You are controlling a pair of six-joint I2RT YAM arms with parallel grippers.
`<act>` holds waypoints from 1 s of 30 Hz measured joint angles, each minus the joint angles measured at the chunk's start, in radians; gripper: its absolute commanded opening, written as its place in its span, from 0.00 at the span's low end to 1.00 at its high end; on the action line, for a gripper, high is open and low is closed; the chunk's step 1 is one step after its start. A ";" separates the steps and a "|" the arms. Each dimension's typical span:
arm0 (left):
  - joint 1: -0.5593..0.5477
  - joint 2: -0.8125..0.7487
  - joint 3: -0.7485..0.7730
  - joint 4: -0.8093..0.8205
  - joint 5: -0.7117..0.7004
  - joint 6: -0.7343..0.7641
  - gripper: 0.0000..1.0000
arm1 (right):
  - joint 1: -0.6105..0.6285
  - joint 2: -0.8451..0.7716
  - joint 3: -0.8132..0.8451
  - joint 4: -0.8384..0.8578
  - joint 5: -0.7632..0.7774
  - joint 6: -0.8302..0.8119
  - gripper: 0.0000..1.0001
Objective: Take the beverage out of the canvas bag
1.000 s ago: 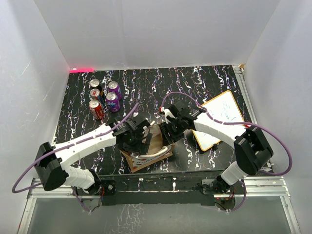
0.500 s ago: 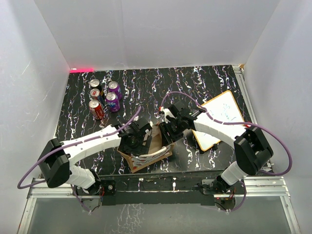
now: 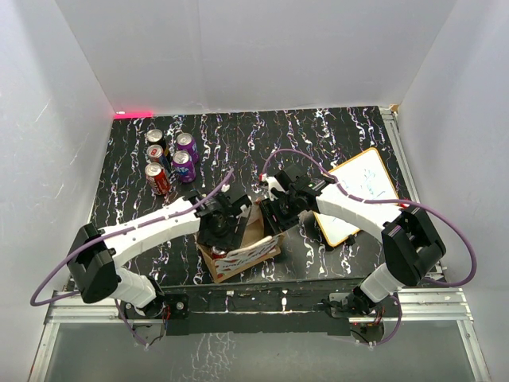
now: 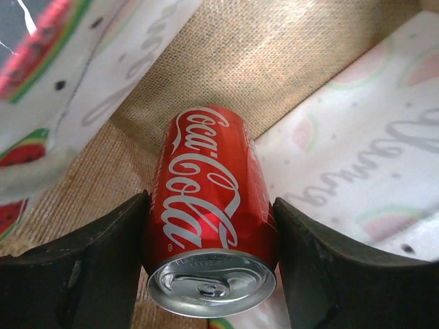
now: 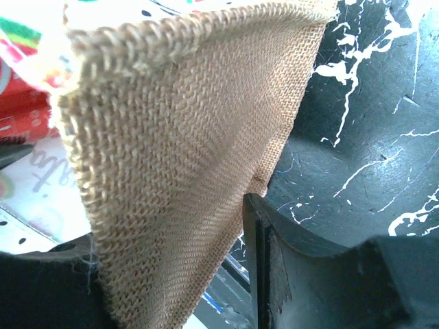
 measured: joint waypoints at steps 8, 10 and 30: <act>0.000 0.026 0.225 -0.094 0.000 0.036 0.05 | 0.000 0.000 0.000 0.000 0.001 -0.002 0.49; 0.000 0.038 0.277 -0.107 0.000 0.048 0.04 | 0.000 0.000 0.000 0.000 0.001 -0.002 0.49; 0.000 0.063 0.796 -0.155 -0.084 0.109 0.00 | 0.000 0.000 0.000 0.001 0.000 -0.002 0.49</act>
